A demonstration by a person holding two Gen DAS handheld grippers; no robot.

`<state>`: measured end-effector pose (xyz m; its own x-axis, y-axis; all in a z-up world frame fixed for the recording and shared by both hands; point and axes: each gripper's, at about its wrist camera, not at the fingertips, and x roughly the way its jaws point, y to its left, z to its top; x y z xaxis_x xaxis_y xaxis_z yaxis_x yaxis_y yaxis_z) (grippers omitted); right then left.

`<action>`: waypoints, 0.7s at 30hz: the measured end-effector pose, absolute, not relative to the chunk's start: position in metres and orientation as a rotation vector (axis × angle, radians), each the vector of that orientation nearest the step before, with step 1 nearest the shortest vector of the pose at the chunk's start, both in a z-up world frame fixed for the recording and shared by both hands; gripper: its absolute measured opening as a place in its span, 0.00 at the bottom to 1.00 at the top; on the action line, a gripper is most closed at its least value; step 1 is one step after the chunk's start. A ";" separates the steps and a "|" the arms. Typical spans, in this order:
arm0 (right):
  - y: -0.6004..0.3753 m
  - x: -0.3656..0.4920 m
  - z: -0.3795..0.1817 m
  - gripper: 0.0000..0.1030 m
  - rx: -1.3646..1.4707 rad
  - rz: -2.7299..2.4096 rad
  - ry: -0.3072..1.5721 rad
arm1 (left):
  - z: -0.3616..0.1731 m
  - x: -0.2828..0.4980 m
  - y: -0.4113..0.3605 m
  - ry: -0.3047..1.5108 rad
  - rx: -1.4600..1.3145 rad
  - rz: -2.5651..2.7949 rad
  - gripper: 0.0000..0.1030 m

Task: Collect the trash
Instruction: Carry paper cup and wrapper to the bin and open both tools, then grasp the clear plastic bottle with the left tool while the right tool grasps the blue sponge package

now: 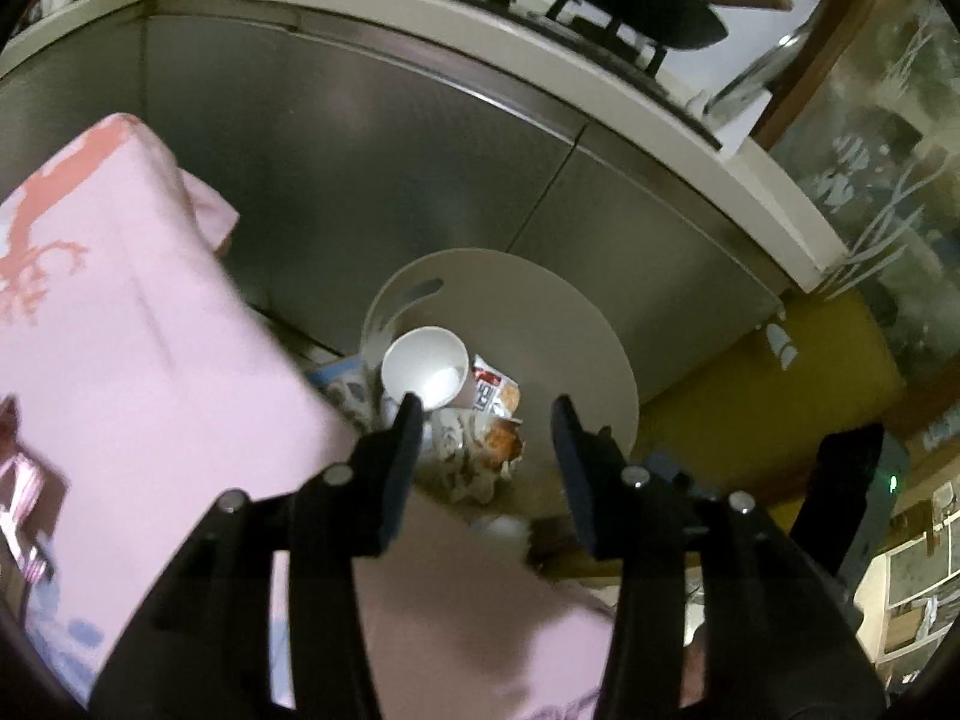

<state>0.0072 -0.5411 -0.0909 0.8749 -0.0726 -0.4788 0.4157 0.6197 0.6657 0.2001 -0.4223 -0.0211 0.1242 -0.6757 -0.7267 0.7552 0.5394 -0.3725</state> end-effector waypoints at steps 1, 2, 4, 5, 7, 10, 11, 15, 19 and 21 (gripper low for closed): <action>-0.538 0.006 -0.088 0.57 0.860 -0.286 0.428 | -0.018 0.196 -0.410 0.991 0.091 -1.042 0.41; -0.534 0.004 -0.085 0.57 0.853 -0.279 0.424 | -0.017 0.192 -0.400 0.984 0.087 -1.039 0.41; -0.525 0.003 -0.078 0.57 0.842 -0.262 0.419 | -0.014 0.184 -0.378 0.964 0.082 -1.021 0.41; -0.519 0.003 -0.075 0.57 0.839 -0.250 0.419 | -0.013 0.180 -0.365 0.950 0.087 -1.007 0.41; -0.508 0.005 -0.069 0.57 0.833 -0.223 0.426 | -0.010 0.171 -0.340 0.917 0.101 -0.981 0.41; -0.487 0.009 -0.060 0.57 0.806 -0.176 0.441 | -0.004 0.162 -0.296 0.869 0.112 -0.934 0.41; -0.478 0.011 -0.057 0.57 0.795 -0.158 0.449 | -0.003 0.159 -0.279 0.855 0.110 -0.914 0.41; -0.444 0.019 -0.045 0.57 0.752 -0.101 0.485 | 0.000 0.150 -0.207 0.828 0.080 -0.840 0.41; -0.407 0.027 -0.036 0.57 0.720 -0.040 0.523 | -0.006 0.145 -0.129 0.836 0.035 -0.735 0.41; -0.386 0.031 -0.032 0.57 0.696 -0.007 0.546 | -0.009 0.145 -0.086 0.843 0.004 -0.669 0.41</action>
<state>0.0310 -0.3861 -0.0315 0.8606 0.1719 -0.4794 0.1837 0.7732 0.6069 0.1447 -0.0862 -0.0092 0.4742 -0.5458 -0.6909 0.5488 0.7968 -0.2528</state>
